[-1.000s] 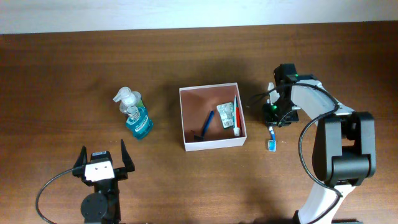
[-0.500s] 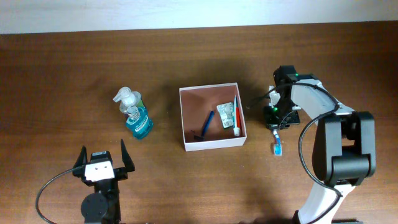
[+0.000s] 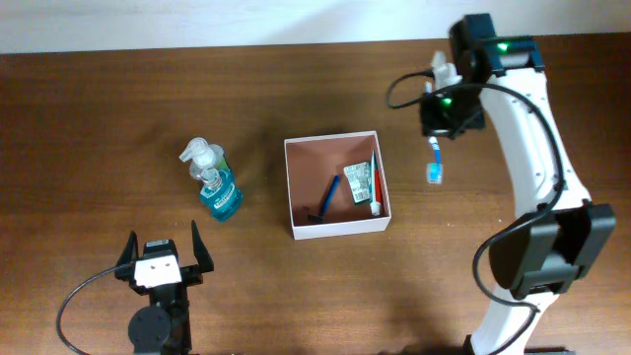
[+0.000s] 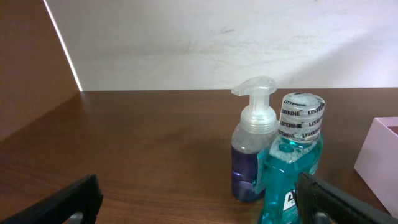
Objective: Pack container
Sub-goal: 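Lift the toothbrush and carry it over the pink box, then lower the toothbrush into the box and open the right gripper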
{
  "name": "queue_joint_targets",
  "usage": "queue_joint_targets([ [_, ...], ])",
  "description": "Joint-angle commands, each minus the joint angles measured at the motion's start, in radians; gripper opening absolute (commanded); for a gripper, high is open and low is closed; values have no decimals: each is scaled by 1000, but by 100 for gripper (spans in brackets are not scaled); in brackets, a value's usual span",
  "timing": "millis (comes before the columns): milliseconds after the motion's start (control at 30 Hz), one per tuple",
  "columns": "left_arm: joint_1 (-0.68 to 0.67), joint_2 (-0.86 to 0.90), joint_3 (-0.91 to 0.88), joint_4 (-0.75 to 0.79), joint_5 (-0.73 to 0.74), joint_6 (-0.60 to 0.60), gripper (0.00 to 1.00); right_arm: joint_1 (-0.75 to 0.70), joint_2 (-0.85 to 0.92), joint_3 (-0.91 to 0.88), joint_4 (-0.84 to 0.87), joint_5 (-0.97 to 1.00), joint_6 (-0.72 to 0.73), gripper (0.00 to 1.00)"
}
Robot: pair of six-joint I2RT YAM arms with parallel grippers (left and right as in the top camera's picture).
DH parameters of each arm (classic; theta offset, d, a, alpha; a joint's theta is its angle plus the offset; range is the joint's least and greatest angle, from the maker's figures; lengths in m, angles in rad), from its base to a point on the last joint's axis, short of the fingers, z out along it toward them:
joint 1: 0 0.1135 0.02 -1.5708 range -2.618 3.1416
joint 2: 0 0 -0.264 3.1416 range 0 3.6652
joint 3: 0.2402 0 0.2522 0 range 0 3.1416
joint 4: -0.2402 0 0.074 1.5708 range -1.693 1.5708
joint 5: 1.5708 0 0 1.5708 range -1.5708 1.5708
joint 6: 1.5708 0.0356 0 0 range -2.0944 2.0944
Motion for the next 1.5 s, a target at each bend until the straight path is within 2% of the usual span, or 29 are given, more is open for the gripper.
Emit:
queue_joint_targets([
  [0, -5, -6, -6, 0, 3, 16, 99, 117, -2, 15, 8, -29, 26, 4],
  [200, -5, -6, -6, 0, 3, 16, 99, 257, 0, -2, 84, 39, 107, 4],
  [467, -5, -6, -6, 0, 3, 16, 99, 327, 29, -65, 132, 53, 155, 4],
  [833, -5, -6, -6, 0, 3, 16, 99, 333, 64, -199, 179, 53, 256, 4],
  [1467, -5, -6, -6, 0, 3, 16, 99, 333, 64, -262, 187, 53, 255, 4],
])
